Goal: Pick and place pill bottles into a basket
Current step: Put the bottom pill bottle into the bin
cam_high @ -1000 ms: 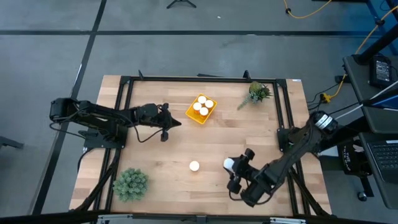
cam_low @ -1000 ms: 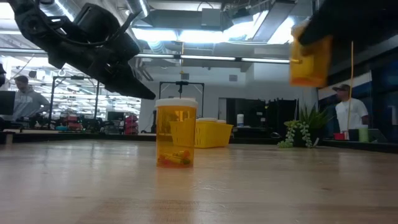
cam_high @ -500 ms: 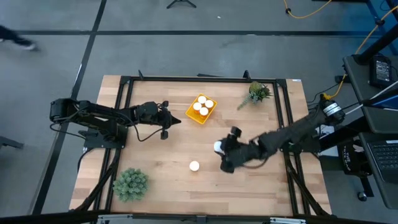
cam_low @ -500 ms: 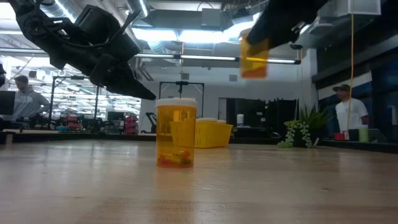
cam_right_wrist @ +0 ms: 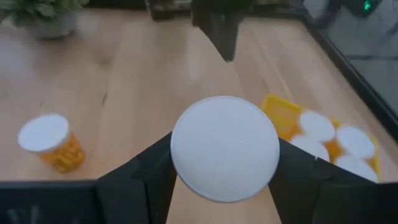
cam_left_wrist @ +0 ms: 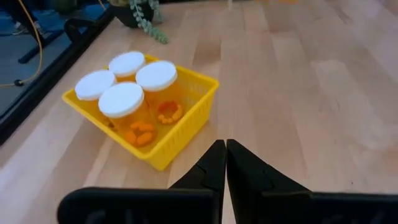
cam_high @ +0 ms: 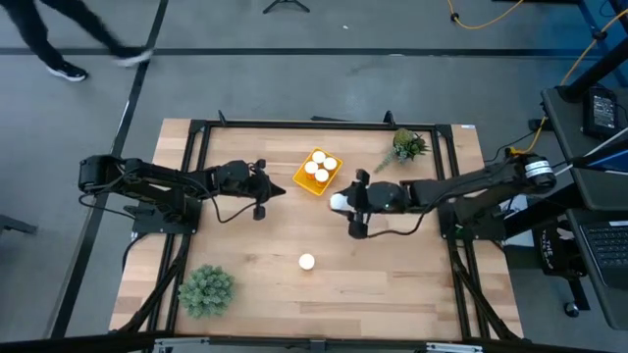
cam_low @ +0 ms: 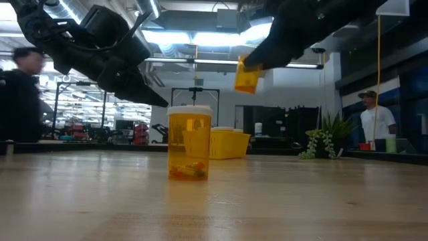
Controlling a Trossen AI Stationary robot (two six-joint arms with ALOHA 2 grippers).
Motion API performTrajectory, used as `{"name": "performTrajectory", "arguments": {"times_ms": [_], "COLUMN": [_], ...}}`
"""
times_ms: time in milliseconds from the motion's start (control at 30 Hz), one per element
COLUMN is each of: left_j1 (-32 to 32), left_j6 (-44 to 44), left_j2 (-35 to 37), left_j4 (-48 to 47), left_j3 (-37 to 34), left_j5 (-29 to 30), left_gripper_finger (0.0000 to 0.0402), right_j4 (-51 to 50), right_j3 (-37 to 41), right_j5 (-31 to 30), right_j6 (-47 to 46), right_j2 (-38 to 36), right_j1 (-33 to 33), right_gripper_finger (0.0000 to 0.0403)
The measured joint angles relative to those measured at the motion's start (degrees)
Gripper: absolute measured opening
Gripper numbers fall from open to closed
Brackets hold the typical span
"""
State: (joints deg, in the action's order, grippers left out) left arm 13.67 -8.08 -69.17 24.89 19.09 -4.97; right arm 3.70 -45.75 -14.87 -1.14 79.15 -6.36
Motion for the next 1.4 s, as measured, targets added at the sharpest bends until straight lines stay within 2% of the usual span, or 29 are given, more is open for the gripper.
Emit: {"name": "performTrajectory", "arguments": {"times_ms": [233, 400, 533, 800, 933, 1133, 1400], "left_j1": [-0.07, -0.07, -0.07, -0.17, -0.17, -0.20, -0.22], "left_j6": [1.91, 1.54, 2.17, 1.36, 0.85, 1.88, 2.24], "left_j2": [0.00, 0.00, 0.02, 0.00, 0.00, 0.00, 0.00], "left_j4": [0.63, 0.74, 0.65, 1.06, 1.03, 0.36, 0.39], "left_j3": [0.00, 0.00, 0.00, 0.00, 0.00, 0.00, 0.00], "left_j5": [-0.11, -0.14, -0.23, -0.70, -0.60, -0.66, -0.52], "left_gripper_finger": [0.0010, 0.0010, 0.0010, 0.0010, 0.0010, 0.0010, 0.0010], "right_j4": [3.10, 8.17, 11.22, 9.40, 6.89, 6.71, 4.56], "right_j3": [0.15, 0.15, 0.03, -7.38, -10.34, -10.48, -10.52], "right_j5": [0.19, 4.91, 6.05, 6.01, 6.06, 11.61, 12.16], "right_j6": [0.23, 0.13, 1.06, 5.53, 4.08, 2.30, 1.61], "right_j2": [2.72, 5.13, 7.35, 14.28, 17.04, 17.40, 17.40], "right_j1": [4.10, 6.63, 8.12, 10.60, 12.80, 14.09, 14.30], "right_gripper_finger": [0.0213, 0.0217, 0.0217, 0.0217, 0.0218, 0.0218, 0.0218]}}
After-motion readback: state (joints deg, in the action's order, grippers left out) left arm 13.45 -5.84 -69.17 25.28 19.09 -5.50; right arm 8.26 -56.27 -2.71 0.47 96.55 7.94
